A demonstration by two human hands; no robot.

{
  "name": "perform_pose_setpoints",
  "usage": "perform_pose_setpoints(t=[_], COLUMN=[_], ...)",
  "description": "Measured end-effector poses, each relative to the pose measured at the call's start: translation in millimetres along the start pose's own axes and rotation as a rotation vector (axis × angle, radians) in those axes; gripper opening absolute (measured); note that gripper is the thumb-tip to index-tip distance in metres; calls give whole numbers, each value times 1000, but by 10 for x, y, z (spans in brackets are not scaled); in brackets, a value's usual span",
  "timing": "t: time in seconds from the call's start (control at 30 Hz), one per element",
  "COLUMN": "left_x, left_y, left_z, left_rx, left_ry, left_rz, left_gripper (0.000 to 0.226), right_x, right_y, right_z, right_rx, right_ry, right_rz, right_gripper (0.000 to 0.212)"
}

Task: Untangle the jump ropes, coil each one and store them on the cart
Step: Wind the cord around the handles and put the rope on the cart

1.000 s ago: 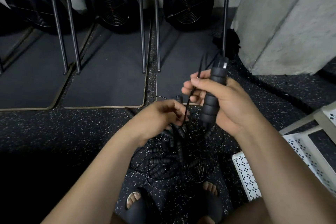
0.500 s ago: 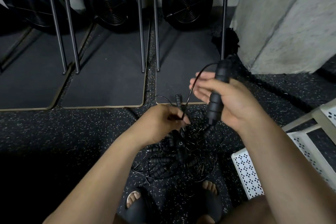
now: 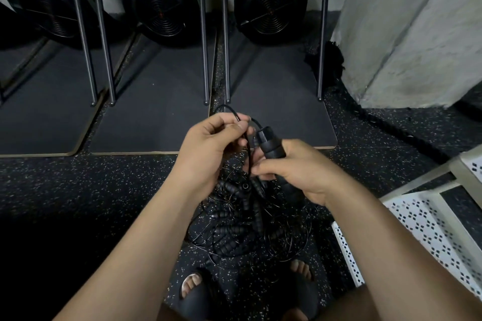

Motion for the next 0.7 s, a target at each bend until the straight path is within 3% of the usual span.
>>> perform_pose_setpoints(t=[0.07,0.2,0.33,0.43,0.57,0.7], left_x=[-6,10,12,11,-102,-147], left_y=[22,127,245,146,-185,-340], left_z=[28,11,-52,-142,-222,-260], left_rx=[-30,67,334,514,511,545], left_ry=[-4,-7,31,79,120,86], left_rz=[20,113,193,45,-227,-337], left_gripper=[16,14,26,33,34,43], right_x=[-5,-36,-98,-176,-217,-202], right_y=[-36,-63,-39,10,200,405], right_z=[-2,-77,-239,-373,-529,-544], right_rx=[-19,-18,31,172,411,620], right_ry=[7,77,152,201,280,295], right_rz=[-24,-46,-9,-31,24,141], right_gripper=[46,27,25,20,28,27])
Point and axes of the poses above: each hand's wrist, its own x-axis towards the middle knuckle, its own y-axis out of the back of the hand, z = x × y, the point moved 8 cm from there along x, towards the middle knuckle, and after that the axes turned 15 degrees about x, right-handed, at the moved point
